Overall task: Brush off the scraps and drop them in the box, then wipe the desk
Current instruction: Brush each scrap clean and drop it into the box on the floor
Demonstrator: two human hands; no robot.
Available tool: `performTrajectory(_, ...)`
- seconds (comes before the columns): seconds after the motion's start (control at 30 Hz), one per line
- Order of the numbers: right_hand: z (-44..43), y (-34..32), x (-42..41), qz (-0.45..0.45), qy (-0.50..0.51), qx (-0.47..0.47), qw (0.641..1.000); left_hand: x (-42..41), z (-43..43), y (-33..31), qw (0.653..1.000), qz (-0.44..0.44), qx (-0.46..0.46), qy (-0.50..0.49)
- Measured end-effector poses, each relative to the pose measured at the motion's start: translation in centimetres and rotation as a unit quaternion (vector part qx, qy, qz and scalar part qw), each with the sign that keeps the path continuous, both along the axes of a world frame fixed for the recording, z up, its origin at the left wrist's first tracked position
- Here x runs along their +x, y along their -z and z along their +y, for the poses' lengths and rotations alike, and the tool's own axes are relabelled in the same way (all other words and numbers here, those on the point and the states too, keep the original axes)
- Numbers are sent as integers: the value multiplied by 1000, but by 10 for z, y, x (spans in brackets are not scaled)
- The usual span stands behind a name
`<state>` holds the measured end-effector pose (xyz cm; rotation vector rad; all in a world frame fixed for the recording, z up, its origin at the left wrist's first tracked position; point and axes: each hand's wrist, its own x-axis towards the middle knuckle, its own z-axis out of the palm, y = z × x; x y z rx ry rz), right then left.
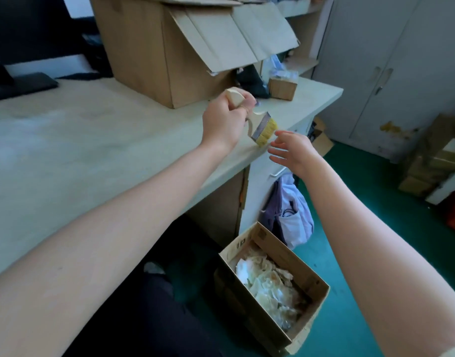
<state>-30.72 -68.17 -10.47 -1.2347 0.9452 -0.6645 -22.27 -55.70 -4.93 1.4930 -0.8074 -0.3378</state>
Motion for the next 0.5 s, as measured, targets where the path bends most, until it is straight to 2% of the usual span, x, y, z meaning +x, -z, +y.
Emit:
performTrajectory(0.17,12,-27,38,31,-12,-33,999,41,26,-21,996,59,-51,-51)
performTrajectory(0.5,75,-69,136,-3,-124,-56,991,117,91,-51,979,66,-115,-152)
